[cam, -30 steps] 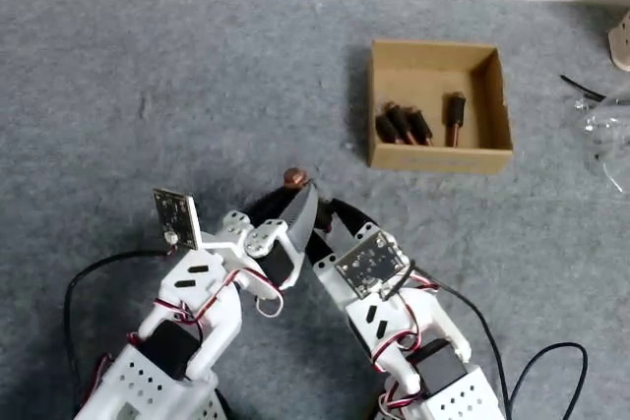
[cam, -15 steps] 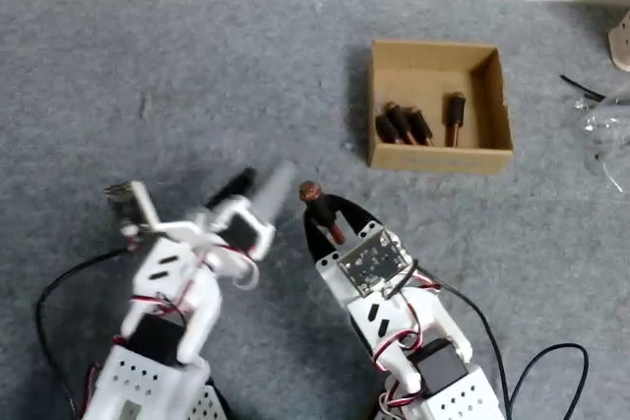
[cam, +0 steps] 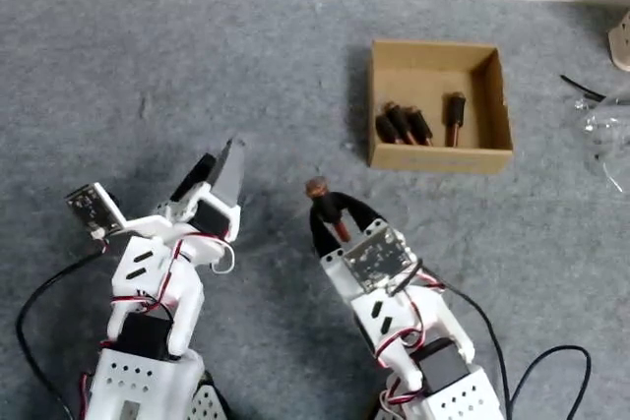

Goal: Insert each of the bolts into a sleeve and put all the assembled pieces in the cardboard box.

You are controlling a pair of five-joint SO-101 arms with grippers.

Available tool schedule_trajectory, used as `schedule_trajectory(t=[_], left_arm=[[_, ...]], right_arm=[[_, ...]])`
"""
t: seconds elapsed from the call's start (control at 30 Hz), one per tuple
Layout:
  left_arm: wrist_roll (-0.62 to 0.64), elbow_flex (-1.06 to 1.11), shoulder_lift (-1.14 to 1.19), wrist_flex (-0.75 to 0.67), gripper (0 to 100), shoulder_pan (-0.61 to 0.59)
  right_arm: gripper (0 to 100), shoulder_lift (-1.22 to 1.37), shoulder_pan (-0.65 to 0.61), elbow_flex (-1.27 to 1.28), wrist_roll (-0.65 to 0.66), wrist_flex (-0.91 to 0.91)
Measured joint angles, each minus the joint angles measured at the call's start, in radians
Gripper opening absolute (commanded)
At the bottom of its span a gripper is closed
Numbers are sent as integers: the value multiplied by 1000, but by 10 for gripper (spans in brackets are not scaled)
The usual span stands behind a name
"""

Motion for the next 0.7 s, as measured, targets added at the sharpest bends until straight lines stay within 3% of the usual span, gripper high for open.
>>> schedule_trajectory(t=[0.27,0.53,0.7], left_arm=[[-166,41,0,-9,9,-6],[-617,87,5,-9,9,-9],[-664,87,9,-9,10,-46]], right_arm=[[5,0,41,0,0,0],[5,0,181,0,0,0],[5,0,276,0,0,0]])
